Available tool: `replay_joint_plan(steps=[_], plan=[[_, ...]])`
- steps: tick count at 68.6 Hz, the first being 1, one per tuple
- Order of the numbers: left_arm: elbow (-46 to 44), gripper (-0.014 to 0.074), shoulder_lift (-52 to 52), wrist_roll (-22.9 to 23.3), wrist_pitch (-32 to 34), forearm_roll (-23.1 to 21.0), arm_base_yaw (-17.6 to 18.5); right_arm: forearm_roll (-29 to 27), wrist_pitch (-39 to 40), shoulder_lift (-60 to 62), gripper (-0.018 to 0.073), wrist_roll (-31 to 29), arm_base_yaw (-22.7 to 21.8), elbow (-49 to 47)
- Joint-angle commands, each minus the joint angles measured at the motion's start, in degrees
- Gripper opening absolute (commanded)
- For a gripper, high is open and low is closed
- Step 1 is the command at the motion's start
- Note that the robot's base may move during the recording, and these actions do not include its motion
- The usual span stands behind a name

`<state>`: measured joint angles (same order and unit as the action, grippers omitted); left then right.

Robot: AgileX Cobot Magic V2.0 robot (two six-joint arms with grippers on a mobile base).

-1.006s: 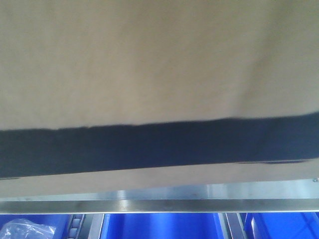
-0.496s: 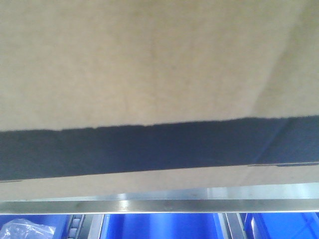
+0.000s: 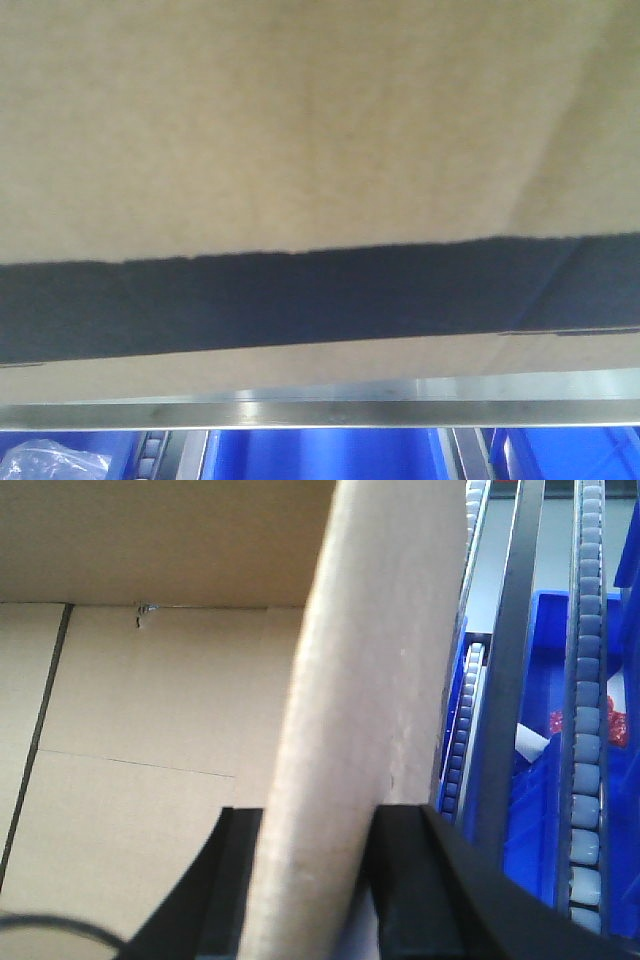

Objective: Grab box from left shelf to table start
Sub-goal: 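Lift the gripped box up and pull it off the shelf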

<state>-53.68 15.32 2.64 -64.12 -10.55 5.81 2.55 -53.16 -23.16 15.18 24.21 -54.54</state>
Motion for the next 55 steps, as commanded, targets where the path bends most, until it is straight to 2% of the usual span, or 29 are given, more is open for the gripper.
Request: replay_joint_plan(steps=[1, 25, 55], plan=[[-2.43, -0.0092, 0.33, 0.24, 9.43, -4.08, 0.3, 3.85, 7.59, -0.28, 0.0057, -0.64, -0.28, -1.61], [-1.39, -0.0092, 0.44, 0.24, 9.43, -4.08, 0.3, 3.85, 7.53, -0.29, 0.0057, -0.64, -0.28, -1.61], [6.42, -0.0092, 0.44, 0.24, 9.43, -4.08, 0.3, 3.85, 7.53, -0.29, 0.0057, -0.64, -0.28, -1.61]])
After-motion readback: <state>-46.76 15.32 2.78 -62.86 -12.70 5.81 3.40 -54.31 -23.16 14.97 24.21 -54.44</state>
